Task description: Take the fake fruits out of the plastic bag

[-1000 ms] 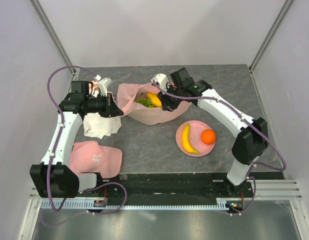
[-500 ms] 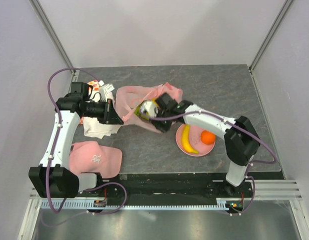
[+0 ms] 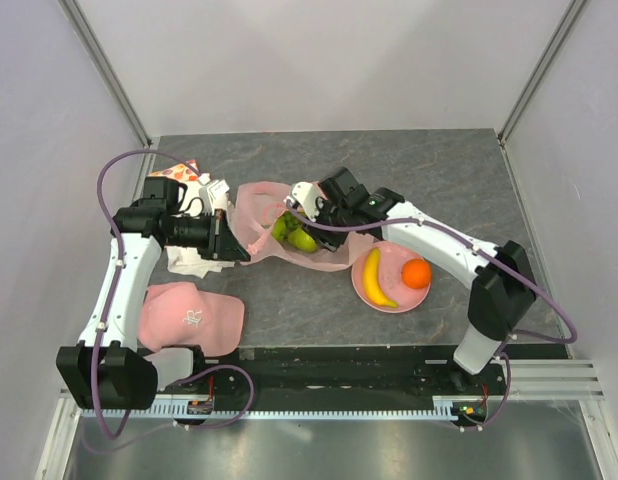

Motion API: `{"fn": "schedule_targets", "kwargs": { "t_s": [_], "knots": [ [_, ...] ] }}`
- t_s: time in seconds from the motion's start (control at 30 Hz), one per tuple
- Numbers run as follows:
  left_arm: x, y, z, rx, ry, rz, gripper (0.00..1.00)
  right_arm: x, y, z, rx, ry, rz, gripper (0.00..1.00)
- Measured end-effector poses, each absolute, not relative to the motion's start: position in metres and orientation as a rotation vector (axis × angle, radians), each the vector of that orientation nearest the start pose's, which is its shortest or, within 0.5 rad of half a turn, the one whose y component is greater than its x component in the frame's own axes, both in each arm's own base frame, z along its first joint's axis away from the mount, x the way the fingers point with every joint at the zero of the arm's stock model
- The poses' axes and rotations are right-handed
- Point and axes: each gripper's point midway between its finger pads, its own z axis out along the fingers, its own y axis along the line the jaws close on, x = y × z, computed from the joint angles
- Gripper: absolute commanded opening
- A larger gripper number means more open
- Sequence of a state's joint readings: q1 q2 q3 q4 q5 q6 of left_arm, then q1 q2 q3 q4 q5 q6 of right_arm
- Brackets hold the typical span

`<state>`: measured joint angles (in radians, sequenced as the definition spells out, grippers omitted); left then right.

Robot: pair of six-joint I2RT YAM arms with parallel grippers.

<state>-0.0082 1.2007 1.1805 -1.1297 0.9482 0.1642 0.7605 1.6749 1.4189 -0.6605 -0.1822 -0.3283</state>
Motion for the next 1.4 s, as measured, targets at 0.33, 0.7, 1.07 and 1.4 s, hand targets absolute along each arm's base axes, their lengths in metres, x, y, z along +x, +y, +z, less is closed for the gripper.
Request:
{"fn": "schedule_targets", "kwargs": {
  "t_s": [0.33, 0.7, 1.07, 1.4],
  "knots": [
    [0.2, -0.141, 0.226, 0.454, 2.383, -1.198, 0.01, 0.345, 0.346, 0.107, -1.397, 2.128, 0.352, 0.86],
    [0.204, -0.141, 0.226, 0.461, 2.37, -1.191, 0.02, 0.376, 0.36, 0.065, -1.427, 2.179, 0.26, 0.88],
    [0.21, -0.141, 0.22, 0.444, 2.4, -1.209, 0.02, 0.372, 0.349, 0.061, -1.494, 2.209, 0.211, 0.42],
    [0.215, -0.141, 0.217, 0.438, 2.41, -1.213, 0.01, 0.36, 0.356, 0.184, -1.381, 1.961, 0.339, 0.33]
  ]
}}
